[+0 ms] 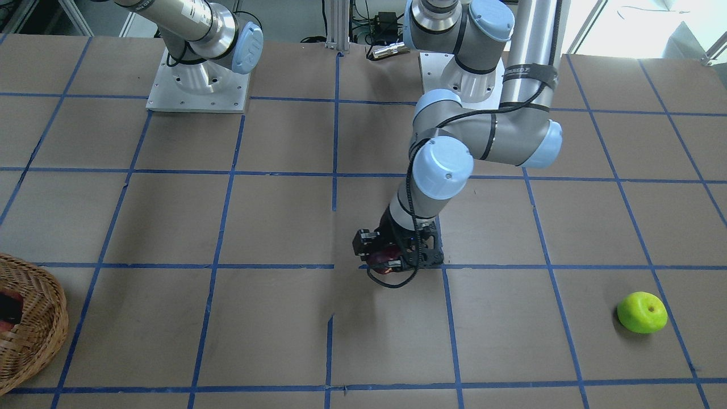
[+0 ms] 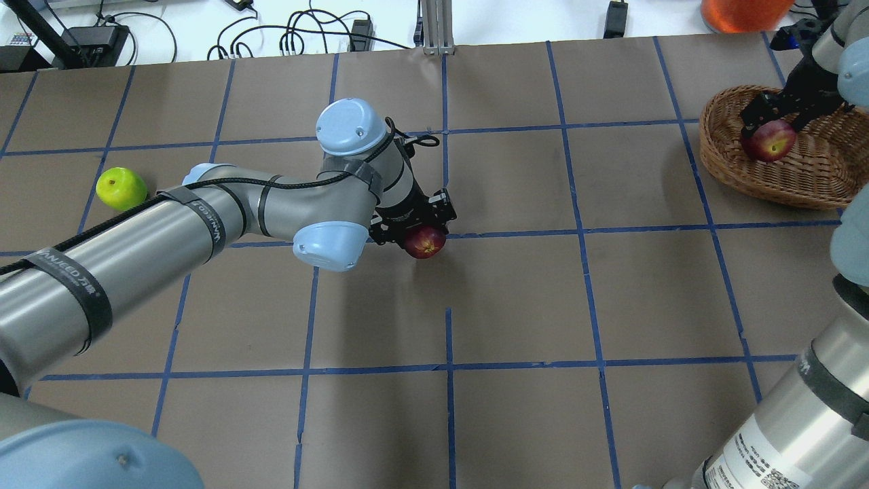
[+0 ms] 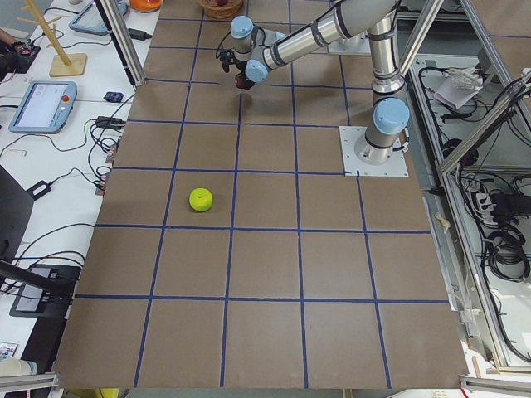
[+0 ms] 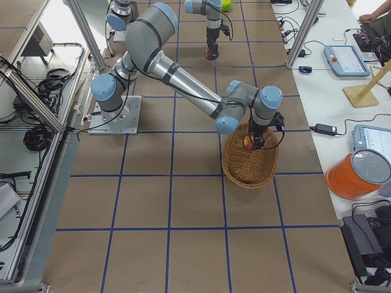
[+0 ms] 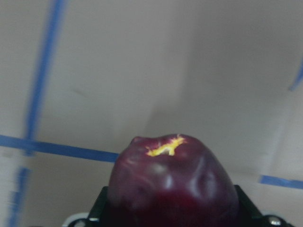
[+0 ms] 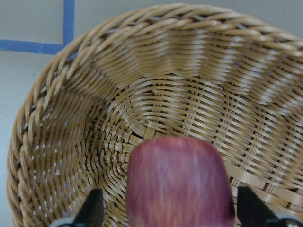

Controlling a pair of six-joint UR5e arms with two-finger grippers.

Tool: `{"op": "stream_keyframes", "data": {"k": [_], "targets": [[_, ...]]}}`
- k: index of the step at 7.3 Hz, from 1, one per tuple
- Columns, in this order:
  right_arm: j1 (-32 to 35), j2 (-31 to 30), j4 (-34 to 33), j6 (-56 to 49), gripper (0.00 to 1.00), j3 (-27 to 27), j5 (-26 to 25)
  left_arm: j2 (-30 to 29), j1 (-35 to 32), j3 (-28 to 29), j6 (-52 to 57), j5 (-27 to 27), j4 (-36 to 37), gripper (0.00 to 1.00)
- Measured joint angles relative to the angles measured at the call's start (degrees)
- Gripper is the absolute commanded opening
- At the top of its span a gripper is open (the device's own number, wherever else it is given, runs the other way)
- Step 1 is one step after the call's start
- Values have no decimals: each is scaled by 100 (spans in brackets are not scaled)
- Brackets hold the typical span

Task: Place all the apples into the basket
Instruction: 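Drop the red apple into the basket while the left carries the dark apple, then release the dark apple and move the left gripper toward the green apple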

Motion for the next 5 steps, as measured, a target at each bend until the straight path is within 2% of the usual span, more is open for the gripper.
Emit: {"op": "stream_keyframes", "data": {"k": [1, 2, 5], "targets": [[146, -24, 156, 22, 100, -166, -18, -84, -60, 1, -114, -10, 157, 88], [290, -92, 372, 136, 100, -300, -23, -156, -84, 7, -290, -13, 398, 100], [796, -429, 996, 975, 100, -371, 25, -91, -28, 69, -437, -17, 716, 100]]}}
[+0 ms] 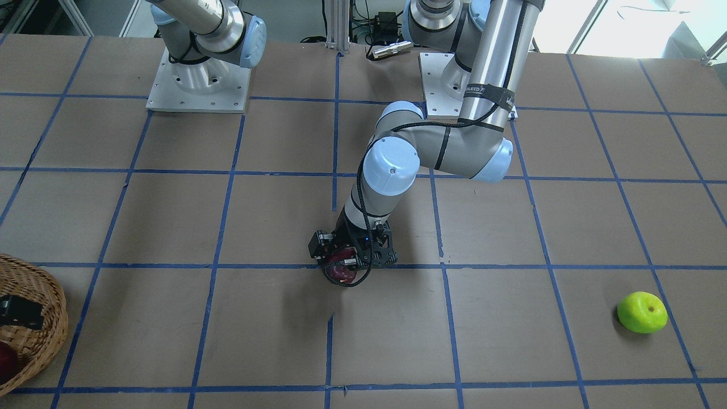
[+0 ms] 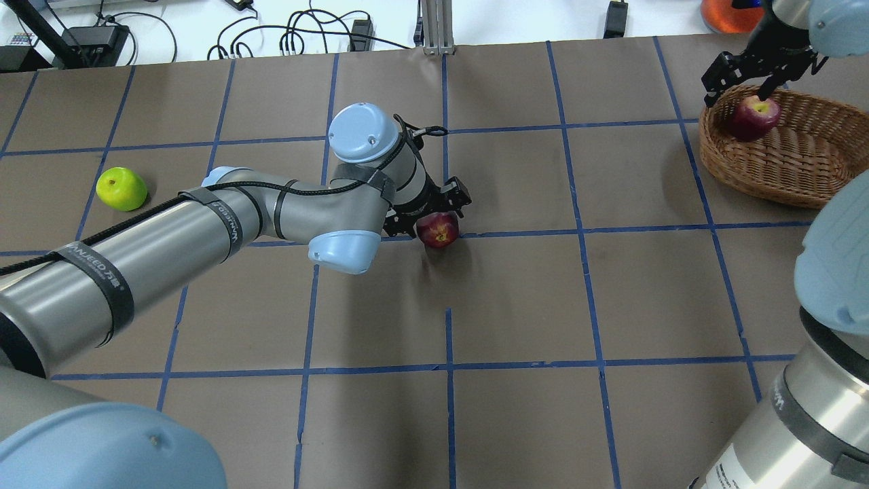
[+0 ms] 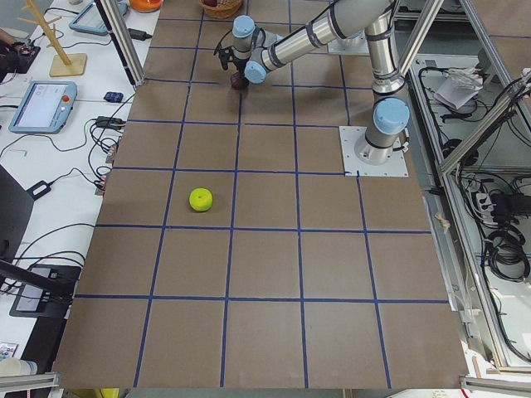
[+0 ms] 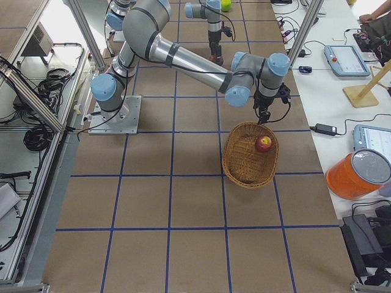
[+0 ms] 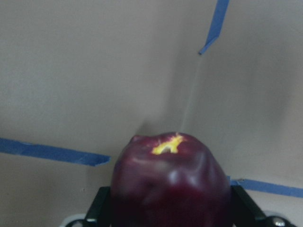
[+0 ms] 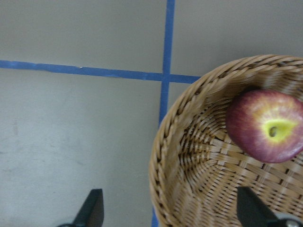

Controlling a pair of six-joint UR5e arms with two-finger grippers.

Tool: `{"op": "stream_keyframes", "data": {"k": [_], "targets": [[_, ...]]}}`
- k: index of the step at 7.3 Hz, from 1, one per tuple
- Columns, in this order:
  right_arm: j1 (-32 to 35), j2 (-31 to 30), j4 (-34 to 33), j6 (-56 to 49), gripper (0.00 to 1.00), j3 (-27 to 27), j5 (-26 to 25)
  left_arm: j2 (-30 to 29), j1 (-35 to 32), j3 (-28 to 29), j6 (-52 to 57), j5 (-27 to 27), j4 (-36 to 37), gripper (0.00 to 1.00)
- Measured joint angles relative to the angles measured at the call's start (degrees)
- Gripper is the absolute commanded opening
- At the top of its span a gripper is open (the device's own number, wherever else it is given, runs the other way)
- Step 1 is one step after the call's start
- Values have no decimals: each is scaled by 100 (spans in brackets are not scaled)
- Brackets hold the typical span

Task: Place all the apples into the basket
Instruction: 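Release the dark apple and move the left gripper toward the green apple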

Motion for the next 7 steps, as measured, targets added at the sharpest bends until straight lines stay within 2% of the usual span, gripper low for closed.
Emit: {"op": "stream_keyframes", "data": {"k": [2, 4, 7], "targets": [[363, -198, 286, 343, 100, 77, 59, 269, 366, 100, 125, -37, -294, 100], [1036, -420, 463, 767, 100, 369, 420, 543, 1052, 535, 1021, -119, -1502, 100], [2661, -439, -246, 1944, 100, 941, 537, 797, 2402, 1046, 2732, 71, -3032, 100]]}}
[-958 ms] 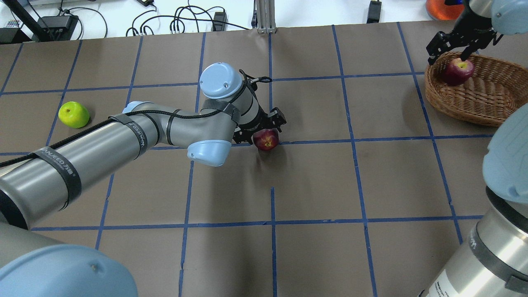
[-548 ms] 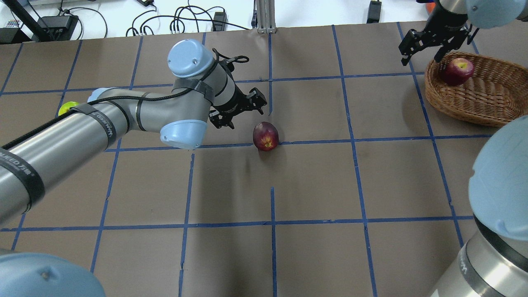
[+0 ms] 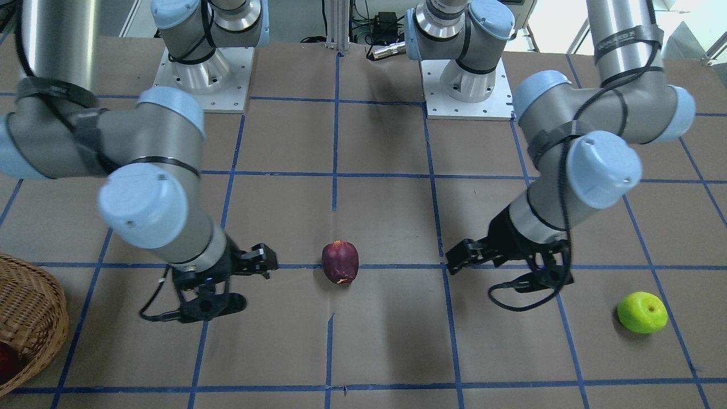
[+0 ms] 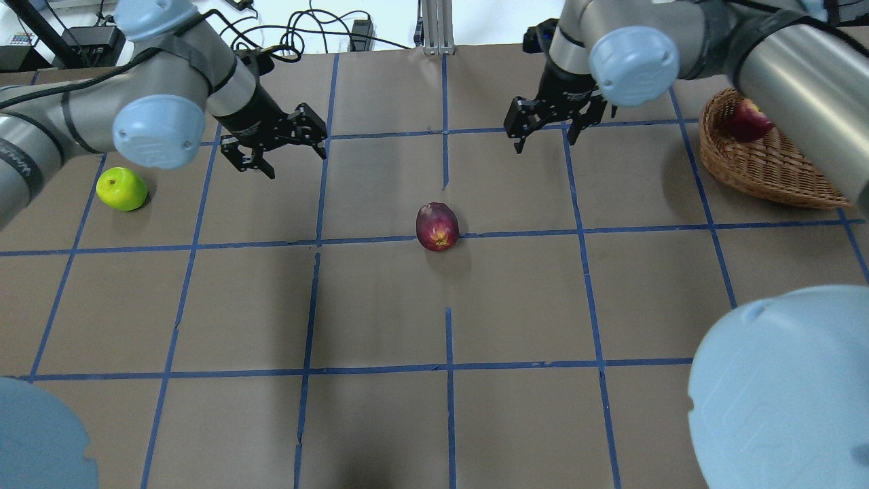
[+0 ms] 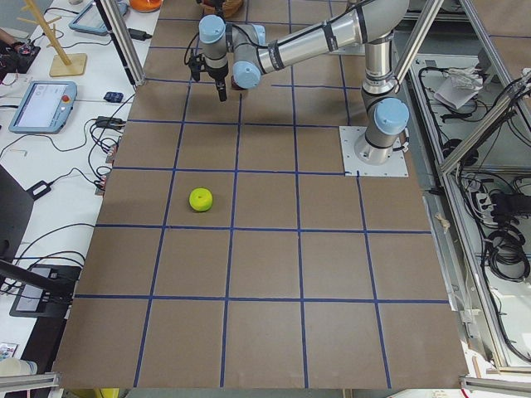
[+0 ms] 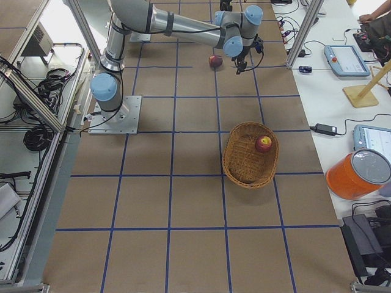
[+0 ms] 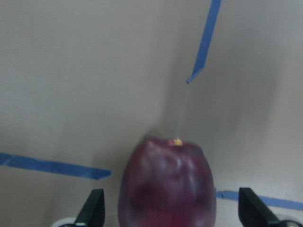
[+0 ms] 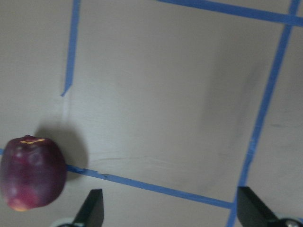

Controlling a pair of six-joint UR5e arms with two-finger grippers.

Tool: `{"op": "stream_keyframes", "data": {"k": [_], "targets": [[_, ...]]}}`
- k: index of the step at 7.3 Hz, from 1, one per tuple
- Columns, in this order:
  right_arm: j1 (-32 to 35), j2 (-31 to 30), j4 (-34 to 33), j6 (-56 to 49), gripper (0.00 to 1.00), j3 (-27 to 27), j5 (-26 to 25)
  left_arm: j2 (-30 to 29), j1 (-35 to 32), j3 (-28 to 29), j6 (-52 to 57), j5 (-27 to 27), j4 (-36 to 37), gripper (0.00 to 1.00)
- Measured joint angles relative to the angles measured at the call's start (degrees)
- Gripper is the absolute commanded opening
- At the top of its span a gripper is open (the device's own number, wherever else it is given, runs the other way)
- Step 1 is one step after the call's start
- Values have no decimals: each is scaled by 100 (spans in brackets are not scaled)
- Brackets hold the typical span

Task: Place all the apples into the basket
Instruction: 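Grasp the dark apple with the right gripper while the left lowers to the green apple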

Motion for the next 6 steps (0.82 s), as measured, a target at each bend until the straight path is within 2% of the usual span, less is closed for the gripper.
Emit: {"op": "stream_keyframes", "data": {"k": [2, 3, 4, 6], "targets": [[826, 215, -483, 951, 100, 152, 4, -66, 932, 90, 1250, 228, -295, 100], [1082, 382, -746, 1264, 100, 232, 4, -213, 1300, 258, 2103, 645, -291, 100], [1207, 525, -980, 1507, 100, 301, 14, -405, 1509, 539, 2718, 990, -260, 100], [1284, 722, -1268, 1688, 100, 499, 10, -960, 1756, 1325, 3320, 1209, -275, 100]]}}
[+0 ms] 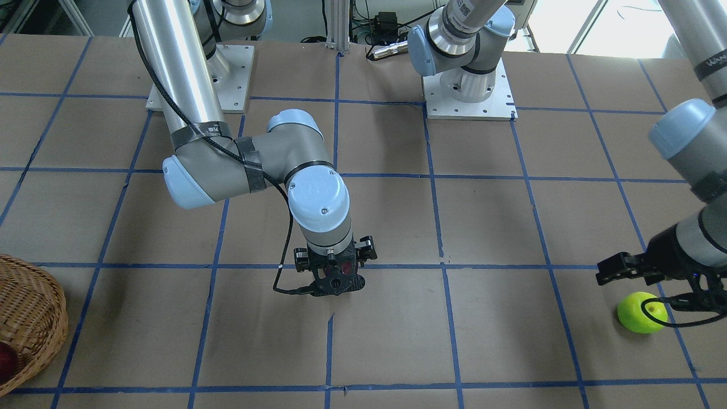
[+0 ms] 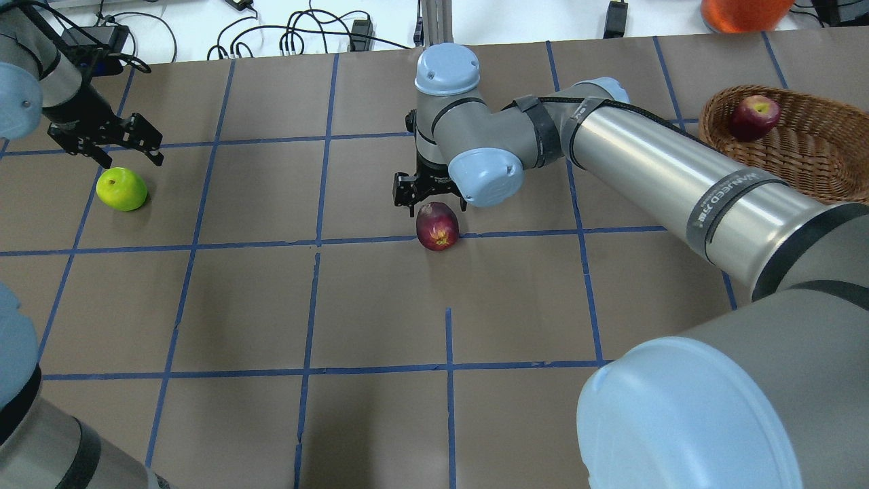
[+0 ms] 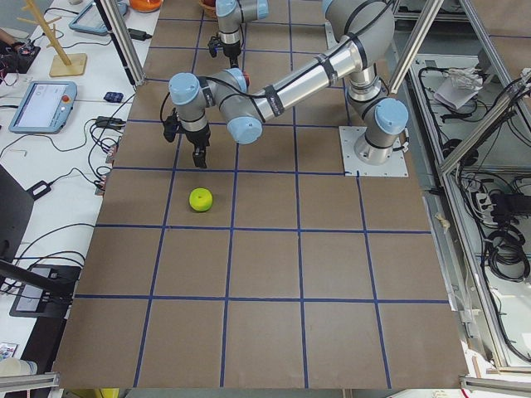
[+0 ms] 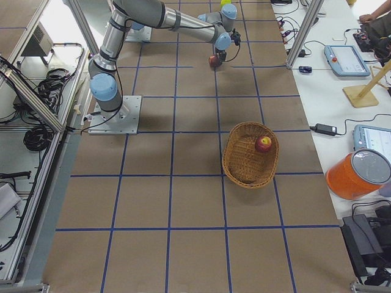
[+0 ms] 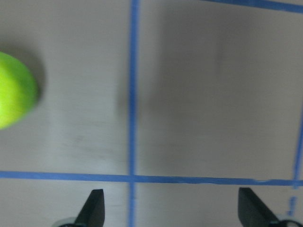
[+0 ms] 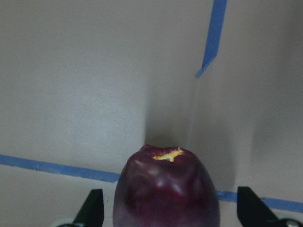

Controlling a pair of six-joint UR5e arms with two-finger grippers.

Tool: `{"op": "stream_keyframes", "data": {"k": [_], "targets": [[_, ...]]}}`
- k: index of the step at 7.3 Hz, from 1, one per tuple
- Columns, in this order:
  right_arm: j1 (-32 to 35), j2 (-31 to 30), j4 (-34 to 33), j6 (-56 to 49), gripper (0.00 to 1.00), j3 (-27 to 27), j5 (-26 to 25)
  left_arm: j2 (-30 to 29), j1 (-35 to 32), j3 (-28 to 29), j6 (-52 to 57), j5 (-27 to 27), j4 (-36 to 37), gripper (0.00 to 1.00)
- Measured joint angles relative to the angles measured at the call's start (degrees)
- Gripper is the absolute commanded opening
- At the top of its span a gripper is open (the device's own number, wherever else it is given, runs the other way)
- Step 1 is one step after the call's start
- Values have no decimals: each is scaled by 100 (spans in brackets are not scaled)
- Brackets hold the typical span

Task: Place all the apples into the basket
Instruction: 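Grasp the dark apple with the right gripper while the left lowers to the green apple, then drop the dark apple into the basket while the left grasps the green apple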

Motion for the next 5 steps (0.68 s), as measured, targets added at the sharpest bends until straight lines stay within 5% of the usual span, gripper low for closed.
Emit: {"op": "stream_keyframes", "data": {"k": [1, 2, 5], "targets": [[10, 54, -52, 22, 58, 113, -5, -262, 83, 294, 345, 23, -11, 100], [9, 75, -81, 19, 1, 163, -3, -487, 211, 436, 734, 32, 0, 100], [-163, -71, 90, -23, 0, -111, 39, -938, 533, 499, 1521, 38, 94, 100]]}}
